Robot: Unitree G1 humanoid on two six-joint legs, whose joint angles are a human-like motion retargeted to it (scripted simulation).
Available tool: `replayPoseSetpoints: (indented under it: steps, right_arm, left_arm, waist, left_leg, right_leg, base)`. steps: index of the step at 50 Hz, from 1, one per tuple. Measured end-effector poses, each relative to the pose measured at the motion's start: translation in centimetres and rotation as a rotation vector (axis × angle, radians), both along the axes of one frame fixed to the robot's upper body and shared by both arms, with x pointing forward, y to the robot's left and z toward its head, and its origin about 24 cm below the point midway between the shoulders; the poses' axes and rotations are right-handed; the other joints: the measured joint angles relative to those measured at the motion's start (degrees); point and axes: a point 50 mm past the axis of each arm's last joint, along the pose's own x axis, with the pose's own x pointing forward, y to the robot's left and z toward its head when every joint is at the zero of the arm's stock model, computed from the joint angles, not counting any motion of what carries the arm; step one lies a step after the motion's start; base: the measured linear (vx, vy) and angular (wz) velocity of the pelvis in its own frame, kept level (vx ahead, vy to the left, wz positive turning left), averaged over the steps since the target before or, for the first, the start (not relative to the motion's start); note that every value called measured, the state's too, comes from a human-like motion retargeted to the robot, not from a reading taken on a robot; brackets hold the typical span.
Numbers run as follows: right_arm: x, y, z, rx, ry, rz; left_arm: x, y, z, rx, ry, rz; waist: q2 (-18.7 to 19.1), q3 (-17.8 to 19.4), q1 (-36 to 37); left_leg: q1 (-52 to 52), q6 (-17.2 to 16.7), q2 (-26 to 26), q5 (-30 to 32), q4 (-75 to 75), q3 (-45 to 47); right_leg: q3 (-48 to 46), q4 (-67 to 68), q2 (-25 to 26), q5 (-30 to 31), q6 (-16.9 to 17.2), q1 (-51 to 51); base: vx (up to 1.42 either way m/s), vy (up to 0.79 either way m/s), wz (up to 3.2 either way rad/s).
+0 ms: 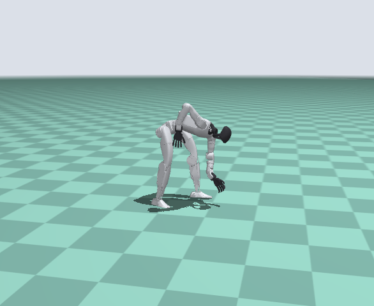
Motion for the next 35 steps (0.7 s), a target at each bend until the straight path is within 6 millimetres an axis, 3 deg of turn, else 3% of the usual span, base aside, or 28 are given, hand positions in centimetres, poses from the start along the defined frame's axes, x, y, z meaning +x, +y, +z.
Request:
replayPoseSetpoints:
  steps: [4,8,12,15,17,22,29,35]
  right_arm:
    - [0.2,0.0,-0.5,0.018,0.023,-0.014]
    - [0.4,-0.1,-1.5,0.026,0.062,-0.03]
    - [0.5,-1.4,-2.3,-0.079,0.093,-0.075]
    - [0.4,-1.9,-3.5,-0.063,0.159,-0.107]
    - [1.0,-3.6,-4.3,-0.211,0.224,-0.164]
    - [0.3,-4.2,-7.4,-0.079,0.385,-0.23]
    - [-1.7,-6.0,-11.9,-0.011,0.637,-0.33]
    - [-4.2,-7.2,-15.6,0.025,0.852,-0.393]
  left_arm:
    - [0.3,1.0,-1.4,-0.017,0.04,0.007]
    - [0.8,2.5,-3.9,-0.037,0.112,0.032]
    - [1.3,3.3,-6.8,-0.09,0.183,0.04]
    - [1.4,4.1,-8.5,-0.11,0.23,0.054]
    - [1.3,5.1,-9.2,-0.226,0.252,0.069]
    - [1.0,6.4,-10.1,-0.232,0.282,0.085]
    - [0.5,8.1,-9.6,-0.21,0.335,0.139]
    - [0.4,6.5,-5.2,-0.044,0.311,0.156]
  waist:
    - [1.1,0.0,1.6]
    - [1.3,0.0,2.8]
    - [3.8,0.0,4.6]
    - [4.2,0.0,5.7]
    - [4.7,0.0,6.9]
    - [4.8,-1.5,8.7]
    - [6.8,-9.1,11.4]
    - [10.0,-14.8,15.1]
  left_leg:
    - [3.6,-0.1,0.7,-0.2,-0.7,-0.8]
    - [11.5,0.0,0.4,-0.1,-3.0,-0.6]
    - [20.4,-0.1,-0.1,-0.9,-4.2,-0.8]
    - [28.3,0.1,-0.2,-2.4,-4.6,-0.7]
    - [40.5,0.8,-4.3,4.0,-20.4,-0.6]
    - [52.9,1.0,-4.4,0.0,-18.9,1.3]
    - [67.0,1.4,-5.8,-2.6,-21.4,3.0]
    - [75.1,2.0,-6.3,-4.9,-21.4,3.5]
  right_leg:
    - [-1.0,-3.9,1.0,2.0,1.0,5.5]
    - [-1.4,-6.8,1.2,3.1,1.9,13.6]
    - [-2.5,-8.6,1.1,3.0,2.9,23.1]
    - [-3.2,-10.5,1.0,2.8,3.3,31.6]
    - [-2.5,-15.4,1.0,4.9,3.2,38.8]
    - [-3.4,-16.6,0.2,3.0,4.6,52.0]
    - [-3.4,-18.0,-0.8,1.1,6.4,64.7]
    - [-3.8,-15.7,-1.3,-1.5,7.0,71.6]
  base:
    - [0.02,-0.03,-0.12]
    - [0.04,-0.05,0.37]
    - [0.06,-0.05,0.43]
    - [0.11,-0.06,0.29]
    - [0.14,-0.07,0.09]
    - [0.16,-0.06,0.09]
    - [0.17,-0.06,-0.06]
    - [0.14,-0.08,0.02]
